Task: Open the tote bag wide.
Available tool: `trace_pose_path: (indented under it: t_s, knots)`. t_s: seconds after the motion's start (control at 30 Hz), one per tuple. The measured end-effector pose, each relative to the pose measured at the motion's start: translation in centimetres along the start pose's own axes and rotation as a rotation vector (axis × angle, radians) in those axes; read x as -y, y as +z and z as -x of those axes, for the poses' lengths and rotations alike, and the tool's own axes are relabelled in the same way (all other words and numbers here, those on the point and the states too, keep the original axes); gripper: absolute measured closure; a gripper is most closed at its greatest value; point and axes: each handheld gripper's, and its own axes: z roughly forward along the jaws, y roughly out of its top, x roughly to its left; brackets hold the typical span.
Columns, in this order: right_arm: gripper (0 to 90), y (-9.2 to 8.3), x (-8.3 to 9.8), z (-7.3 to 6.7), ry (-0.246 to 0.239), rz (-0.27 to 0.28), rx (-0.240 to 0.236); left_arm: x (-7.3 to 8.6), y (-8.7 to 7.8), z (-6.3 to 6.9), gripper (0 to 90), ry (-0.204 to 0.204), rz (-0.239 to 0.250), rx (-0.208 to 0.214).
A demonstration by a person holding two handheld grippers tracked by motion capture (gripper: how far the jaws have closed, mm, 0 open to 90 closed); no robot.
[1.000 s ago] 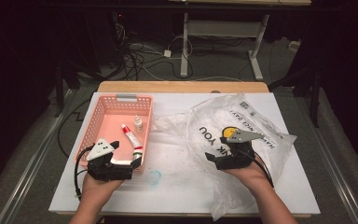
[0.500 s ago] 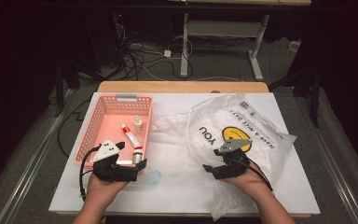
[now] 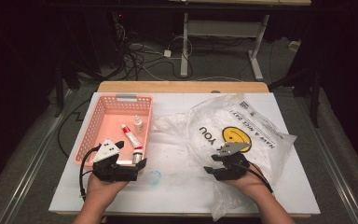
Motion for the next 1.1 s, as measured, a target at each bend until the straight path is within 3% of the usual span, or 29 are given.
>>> trace_pose_path:
  t_s: [0.23, 0.33, 0.57, 0.83, 1.1]
  knots:
    - [52.5, 0.7, 0.1, 0.2, 0.006, -0.030, 0.007, -0.1, 0.5, 0.0, 0.0, 0.022, -0.016, 0.007]
    - [55.4, 1.5, 0.1, 0.0, -0.015, -0.059, 0.005, -0.1, 0.2, -0.1, 0.0, 0.019, -0.010, 0.004]
    - [77.0, 1.8, 0.0, 0.2, -0.013, -0.055, 0.002, 0.0, 0.1, 0.0, 0.0, 0.019, -0.012, 0.005]
    - [81.3, 1.1, 0.0, 0.7, 0.011, -0.008, -0.001, 0.0, 0.3, -0.1, 0.0, 0.014, -0.017, 0.007]
    - [79.5, 0.8, 0.0, 1.1, 0.043, 0.019, -0.022, 0.1, 0.2, -0.1, 0.0, 0.005, -0.013, 0.012]
